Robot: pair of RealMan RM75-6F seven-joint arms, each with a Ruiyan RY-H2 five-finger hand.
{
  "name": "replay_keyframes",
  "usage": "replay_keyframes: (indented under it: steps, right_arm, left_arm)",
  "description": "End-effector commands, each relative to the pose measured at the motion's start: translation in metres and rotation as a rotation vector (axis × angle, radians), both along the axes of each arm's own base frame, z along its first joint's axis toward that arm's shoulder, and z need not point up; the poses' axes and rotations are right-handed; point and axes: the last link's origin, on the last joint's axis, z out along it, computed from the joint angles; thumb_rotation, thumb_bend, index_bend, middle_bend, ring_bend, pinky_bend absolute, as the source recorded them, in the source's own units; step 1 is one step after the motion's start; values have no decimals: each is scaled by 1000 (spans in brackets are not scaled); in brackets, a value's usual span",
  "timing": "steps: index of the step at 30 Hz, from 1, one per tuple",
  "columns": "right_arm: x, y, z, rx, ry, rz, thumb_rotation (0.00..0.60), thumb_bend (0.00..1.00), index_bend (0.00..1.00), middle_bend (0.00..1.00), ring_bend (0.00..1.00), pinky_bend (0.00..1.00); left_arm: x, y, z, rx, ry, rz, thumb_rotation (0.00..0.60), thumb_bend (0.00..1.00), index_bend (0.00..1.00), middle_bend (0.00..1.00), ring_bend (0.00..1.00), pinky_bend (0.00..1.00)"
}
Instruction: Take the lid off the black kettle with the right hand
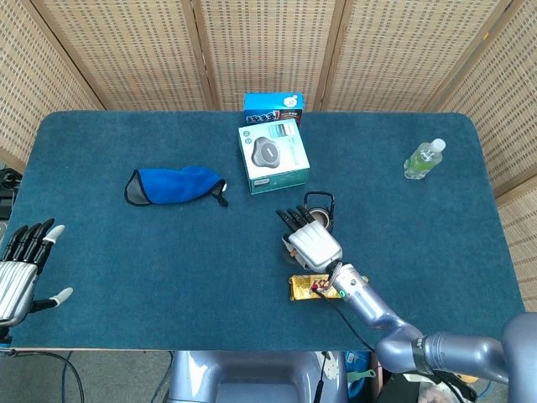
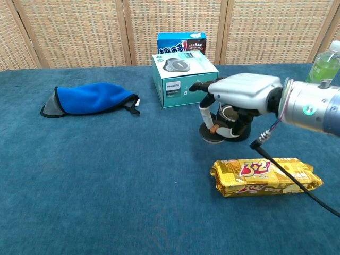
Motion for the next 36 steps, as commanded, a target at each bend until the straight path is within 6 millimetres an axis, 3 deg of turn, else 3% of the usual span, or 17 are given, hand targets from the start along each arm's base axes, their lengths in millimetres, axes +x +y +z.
replay_keyframes:
  steps: [1, 5, 7, 11, 15, 18, 22, 26, 28, 32, 36]
  right_arm:
    - [-3, -1, -10, 4, 52, 1, 600, 535, 562, 0, 0, 0]
    - [-8, -3, -9, 5, 92, -24, 600, 151, 239, 0, 0, 0]
    - [-8, -2, -3, -6, 78, -32, 600, 71, 175, 0, 0, 0]
    - [-7, 1, 14, -31, 40, -29, 600, 47, 159, 0, 0, 0]
    - [-19, 16, 53, -87, -31, -17, 600, 44, 154, 0, 0, 0]
    - [-43, 33, 84, -134, -72, -13, 600, 30, 110, 0, 0, 0]
    - [-89, 59, 123, -228, -100, -21, 600, 0, 1, 0, 0, 0]
    - [-128, 82, 149, -303, -135, -55, 600, 0, 0, 0, 0, 0]
    - [-157, 102, 165, -361, -160, -105, 600, 0, 0, 0, 0, 0]
    - [-180, 120, 174, -414, -191, -135, 600, 0, 0, 0, 0, 0]
    - [-191, 128, 177, -442, -203, -155, 600, 0, 0, 0, 0, 0]
  left_arm:
    - [-1, 0, 1, 0, -1, 5, 600, 122, 0, 0, 0, 0]
    - [-1, 1, 0, -7, 0, 4, 600, 122, 0, 0, 0, 0]
    - [-1, 1, -1, -10, 2, 6, 600, 122, 0, 0, 0, 0]
    - [-1, 1, -2, -14, 4, 5, 600, 122, 0, 0, 0, 0]
    - [0, 0, -2, -11, 0, 0, 600, 122, 0, 0, 0, 0]
    - [1, -2, 0, -6, -4, -4, 600, 122, 0, 0, 0, 0]
    - [0, -3, 2, 1, -8, -4, 600, 122, 0, 0, 0, 0]
    - [0, -5, 3, 1, -8, -4, 600, 122, 0, 0, 0, 0]
    - [1, -8, 2, -3, -1, -8, 600, 122, 0, 0, 0, 0]
    - [4, -11, 2, -4, 3, -22, 600, 122, 0, 0, 0, 0]
    - [5, -13, 2, -2, 3, -28, 600, 122, 0, 0, 0, 0]
